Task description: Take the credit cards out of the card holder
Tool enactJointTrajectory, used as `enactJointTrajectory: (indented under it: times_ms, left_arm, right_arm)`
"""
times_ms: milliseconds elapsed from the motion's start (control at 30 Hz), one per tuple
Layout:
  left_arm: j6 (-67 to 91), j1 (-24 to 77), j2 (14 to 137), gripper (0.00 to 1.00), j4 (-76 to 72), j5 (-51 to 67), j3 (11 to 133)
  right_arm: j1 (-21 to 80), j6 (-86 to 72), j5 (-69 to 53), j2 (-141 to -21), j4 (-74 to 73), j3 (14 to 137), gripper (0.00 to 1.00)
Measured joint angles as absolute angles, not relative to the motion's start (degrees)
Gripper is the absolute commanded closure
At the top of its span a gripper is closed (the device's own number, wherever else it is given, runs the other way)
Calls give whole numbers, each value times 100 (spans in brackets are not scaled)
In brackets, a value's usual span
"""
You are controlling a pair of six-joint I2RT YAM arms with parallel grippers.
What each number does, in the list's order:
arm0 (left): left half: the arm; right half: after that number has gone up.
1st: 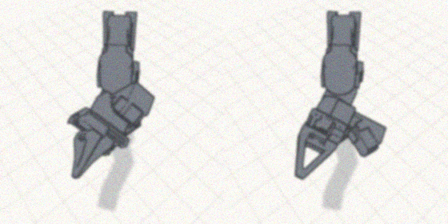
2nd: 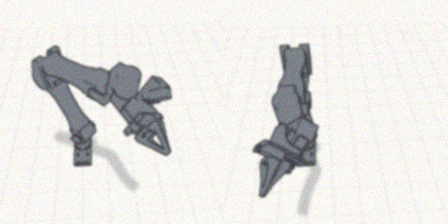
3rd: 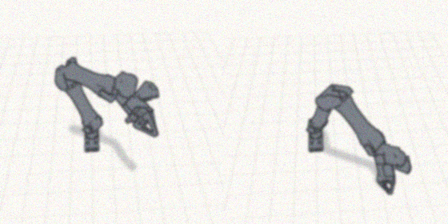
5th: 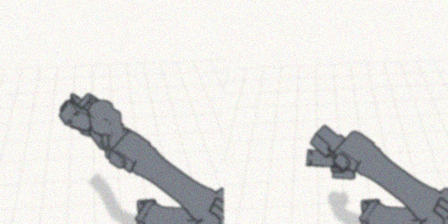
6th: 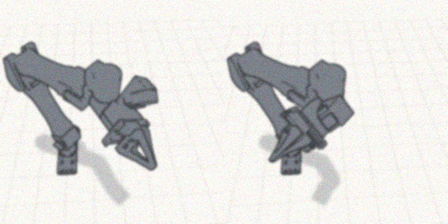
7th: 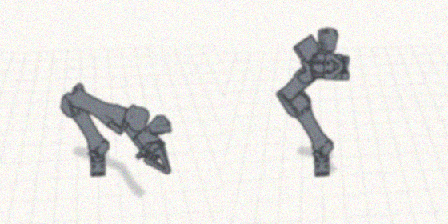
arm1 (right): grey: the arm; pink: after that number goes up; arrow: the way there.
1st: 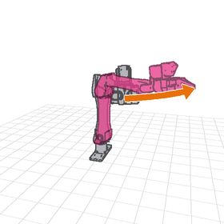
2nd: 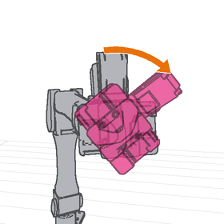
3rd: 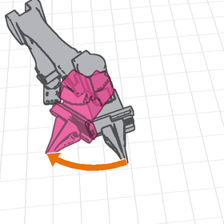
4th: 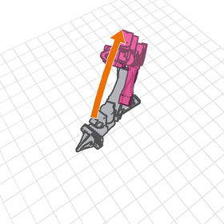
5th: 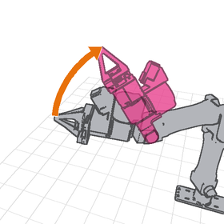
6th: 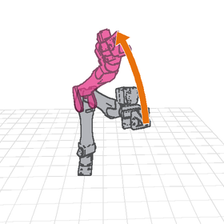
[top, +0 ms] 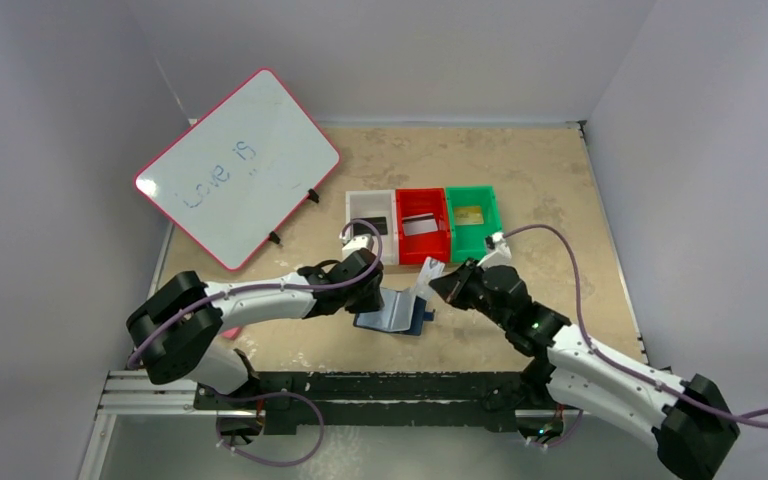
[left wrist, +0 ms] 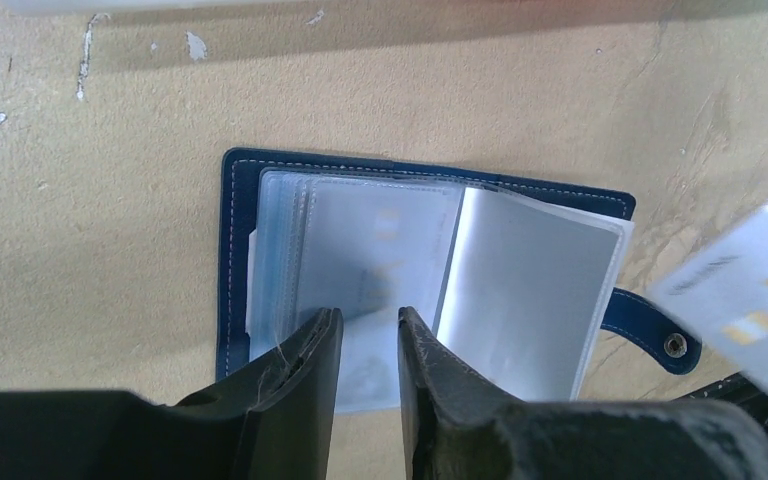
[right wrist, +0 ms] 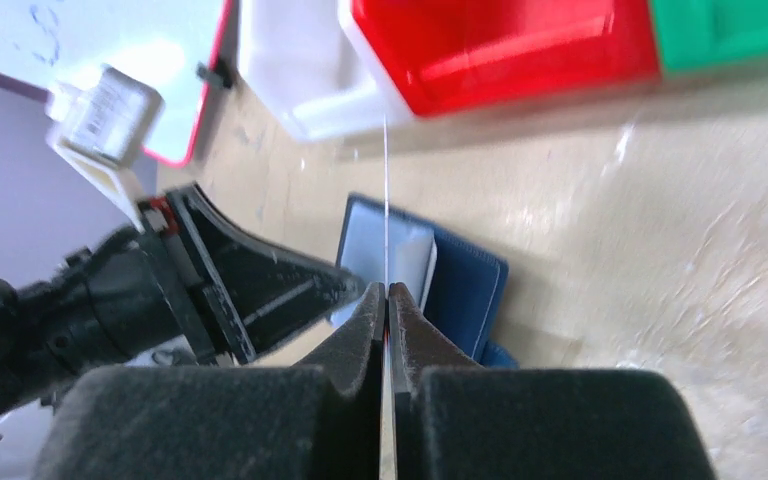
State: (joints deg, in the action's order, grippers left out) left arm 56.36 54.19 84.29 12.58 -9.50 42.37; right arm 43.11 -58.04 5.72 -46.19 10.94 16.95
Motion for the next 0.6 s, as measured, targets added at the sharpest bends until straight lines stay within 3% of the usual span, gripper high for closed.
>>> enactJointTrajectory:
  times_ms: [267,467,600]
  left_arm:
    - [5614,5428,8388,68,1308,-939,4254]
    - [5588,5446,8313,68,1341,-937,4331]
    - [5577,5446,8193,68,1426,-937,4331]
  right_arm:
    - [4307,-4147,2045,-4250,242,2860,100]
    - [3776,-3940,2239,-5826,-311,4469,100]
    - [3680,-3765,2080,-6862,-491,4849,100]
